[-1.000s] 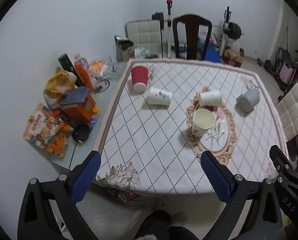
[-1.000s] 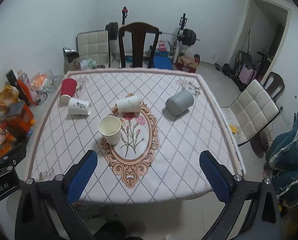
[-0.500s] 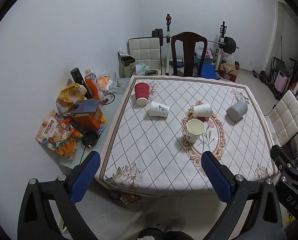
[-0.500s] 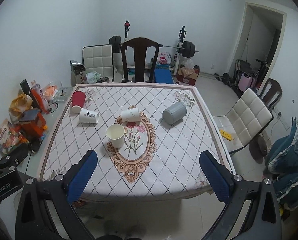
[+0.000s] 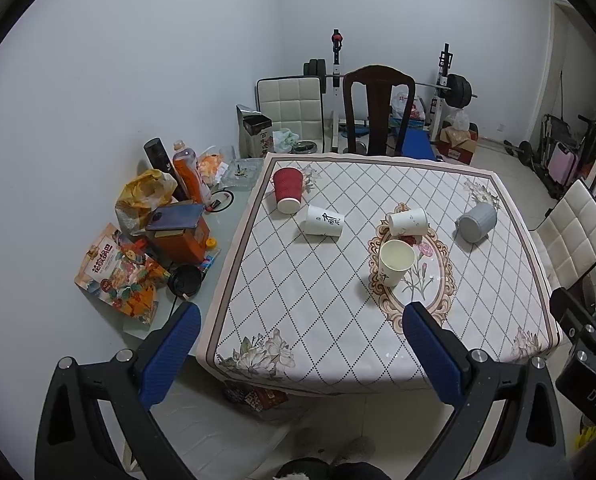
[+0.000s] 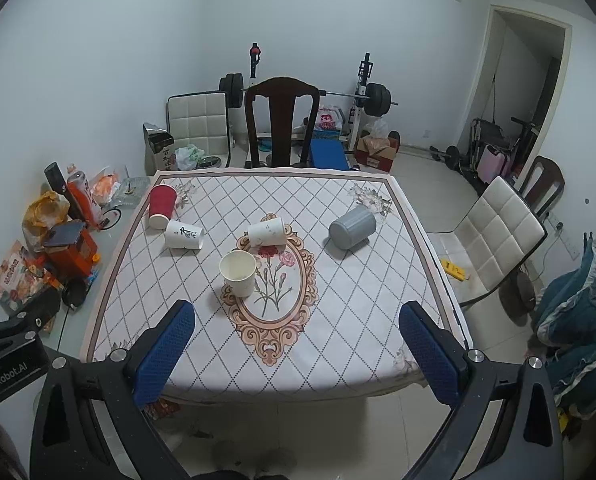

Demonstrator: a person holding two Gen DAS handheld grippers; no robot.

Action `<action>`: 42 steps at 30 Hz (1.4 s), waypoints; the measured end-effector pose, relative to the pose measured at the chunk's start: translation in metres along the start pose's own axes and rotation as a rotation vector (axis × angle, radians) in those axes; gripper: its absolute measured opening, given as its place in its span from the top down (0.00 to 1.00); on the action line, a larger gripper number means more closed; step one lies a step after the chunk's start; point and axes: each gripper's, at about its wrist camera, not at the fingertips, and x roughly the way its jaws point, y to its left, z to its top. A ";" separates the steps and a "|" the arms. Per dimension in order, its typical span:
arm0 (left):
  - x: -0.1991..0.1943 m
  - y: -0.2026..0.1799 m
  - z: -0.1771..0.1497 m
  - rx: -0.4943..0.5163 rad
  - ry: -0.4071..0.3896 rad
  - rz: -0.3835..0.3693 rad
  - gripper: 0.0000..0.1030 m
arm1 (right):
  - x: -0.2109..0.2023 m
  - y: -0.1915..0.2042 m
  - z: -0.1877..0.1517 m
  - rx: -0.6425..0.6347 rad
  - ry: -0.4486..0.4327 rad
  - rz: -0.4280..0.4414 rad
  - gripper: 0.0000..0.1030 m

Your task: Flip cup upright

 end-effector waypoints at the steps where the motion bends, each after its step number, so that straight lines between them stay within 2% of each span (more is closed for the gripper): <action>1: 0.000 0.000 0.000 0.000 0.001 -0.002 0.00 | 0.000 0.000 0.000 -0.001 -0.002 -0.001 0.00; 42: -0.009 0.000 0.001 0.006 -0.005 -0.020 0.00 | 0.003 0.014 -0.004 0.017 0.029 0.011 0.00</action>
